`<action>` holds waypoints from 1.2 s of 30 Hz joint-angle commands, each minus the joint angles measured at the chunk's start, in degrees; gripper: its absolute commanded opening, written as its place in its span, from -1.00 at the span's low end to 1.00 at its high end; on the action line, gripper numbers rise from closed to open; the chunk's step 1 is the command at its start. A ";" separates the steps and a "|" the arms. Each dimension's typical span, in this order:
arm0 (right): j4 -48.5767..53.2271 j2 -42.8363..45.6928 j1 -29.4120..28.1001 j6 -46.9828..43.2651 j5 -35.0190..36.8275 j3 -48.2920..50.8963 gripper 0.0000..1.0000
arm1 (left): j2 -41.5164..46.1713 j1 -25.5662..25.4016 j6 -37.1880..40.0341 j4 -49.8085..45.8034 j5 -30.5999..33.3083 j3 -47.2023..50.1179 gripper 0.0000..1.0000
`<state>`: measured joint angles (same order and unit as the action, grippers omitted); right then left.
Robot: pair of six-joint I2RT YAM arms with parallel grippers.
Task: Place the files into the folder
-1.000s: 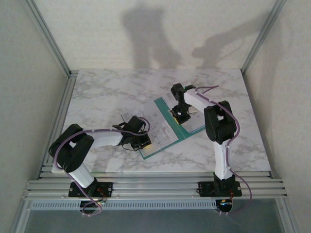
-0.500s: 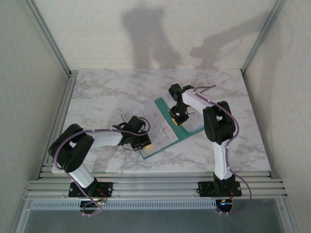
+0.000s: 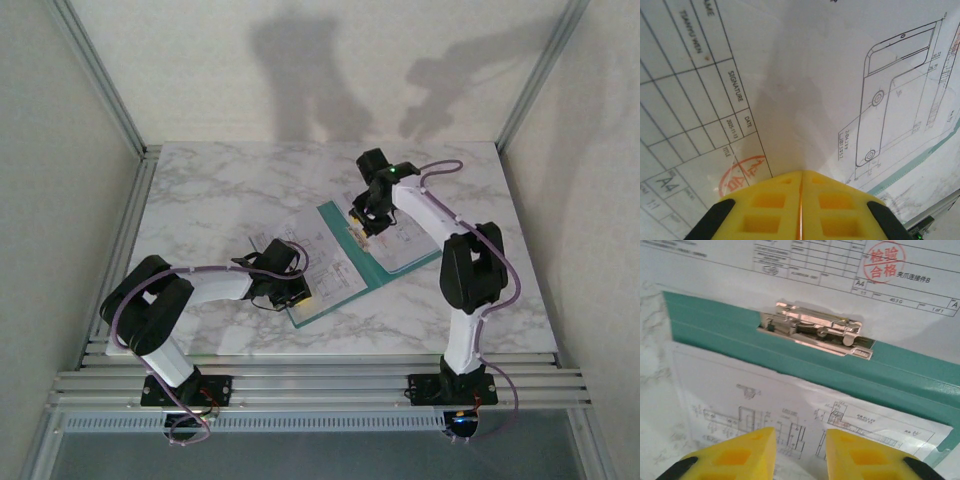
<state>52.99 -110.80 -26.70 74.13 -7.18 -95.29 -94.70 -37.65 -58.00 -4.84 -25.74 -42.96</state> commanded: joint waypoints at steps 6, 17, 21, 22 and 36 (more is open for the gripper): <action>-3.69 3.98 0.51 -1.43 -0.62 5.71 -0.25 | -2.12 0.56 1.30 -5.43 3.74 0.57 -0.86; -12.58 11.19 1.38 -11.88 0.49 18.59 -0.23 | 1.80 4.98 5.86 -13.61 8.34 3.27 -0.86; -16.65 14.53 1.29 -15.45 -1.19 24.33 -0.21 | 3.35 10.23 9.93 -16.77 10.18 3.16 -0.84; -18.09 15.23 1.26 -16.02 -2.22 25.92 -0.21 | 3.34 11.72 10.87 -17.07 10.27 2.99 -0.83; -24.73 21.24 0.39 -22.35 -11.31 39.21 -0.21 | -3.61 20.70 17.54 -19.93 13.11 -8.52 -0.75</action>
<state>30.15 -91.13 -25.80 53.91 -15.33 -57.71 -95.79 -17.85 -42.83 -20.18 -18.37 -50.19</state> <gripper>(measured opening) 0.395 0.123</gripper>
